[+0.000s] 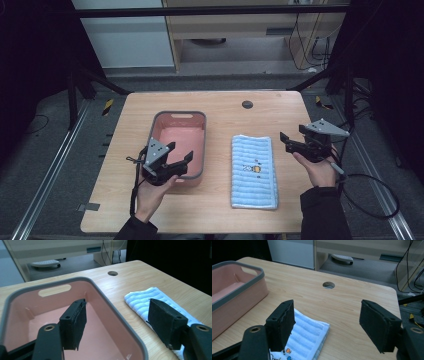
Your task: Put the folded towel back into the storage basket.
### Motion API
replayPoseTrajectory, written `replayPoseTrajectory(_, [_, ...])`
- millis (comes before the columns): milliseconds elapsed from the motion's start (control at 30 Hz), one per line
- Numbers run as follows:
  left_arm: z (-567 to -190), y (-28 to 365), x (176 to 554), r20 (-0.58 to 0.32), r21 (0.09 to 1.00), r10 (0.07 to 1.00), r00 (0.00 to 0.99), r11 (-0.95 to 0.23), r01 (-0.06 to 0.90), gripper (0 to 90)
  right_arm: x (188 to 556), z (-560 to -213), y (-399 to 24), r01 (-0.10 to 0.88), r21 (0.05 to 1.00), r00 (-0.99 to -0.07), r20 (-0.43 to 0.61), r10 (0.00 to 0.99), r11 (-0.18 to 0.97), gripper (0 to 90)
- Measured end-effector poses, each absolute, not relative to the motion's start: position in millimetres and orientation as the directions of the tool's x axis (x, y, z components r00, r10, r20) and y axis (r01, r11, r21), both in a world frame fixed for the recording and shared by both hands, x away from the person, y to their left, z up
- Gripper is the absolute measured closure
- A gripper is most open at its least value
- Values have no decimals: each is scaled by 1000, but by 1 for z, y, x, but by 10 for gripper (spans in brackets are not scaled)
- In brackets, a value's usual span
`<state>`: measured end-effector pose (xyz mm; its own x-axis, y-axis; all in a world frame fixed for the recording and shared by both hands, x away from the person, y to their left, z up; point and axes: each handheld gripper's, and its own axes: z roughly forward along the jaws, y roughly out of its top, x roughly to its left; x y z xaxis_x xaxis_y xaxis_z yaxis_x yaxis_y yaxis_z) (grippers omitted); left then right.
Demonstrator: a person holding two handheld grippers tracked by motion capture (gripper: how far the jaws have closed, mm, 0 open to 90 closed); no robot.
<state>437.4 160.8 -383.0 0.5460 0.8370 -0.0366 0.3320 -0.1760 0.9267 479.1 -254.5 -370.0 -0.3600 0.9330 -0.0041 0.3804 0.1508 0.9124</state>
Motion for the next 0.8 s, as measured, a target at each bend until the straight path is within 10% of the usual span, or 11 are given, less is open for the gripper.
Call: replayPoseTrajectory(800, [-397, 106, 439, -57, 921, 790, 611, -194, 338, 386, 510, -375, -254, 378, 916, -360, 10, 933, 136, 480])
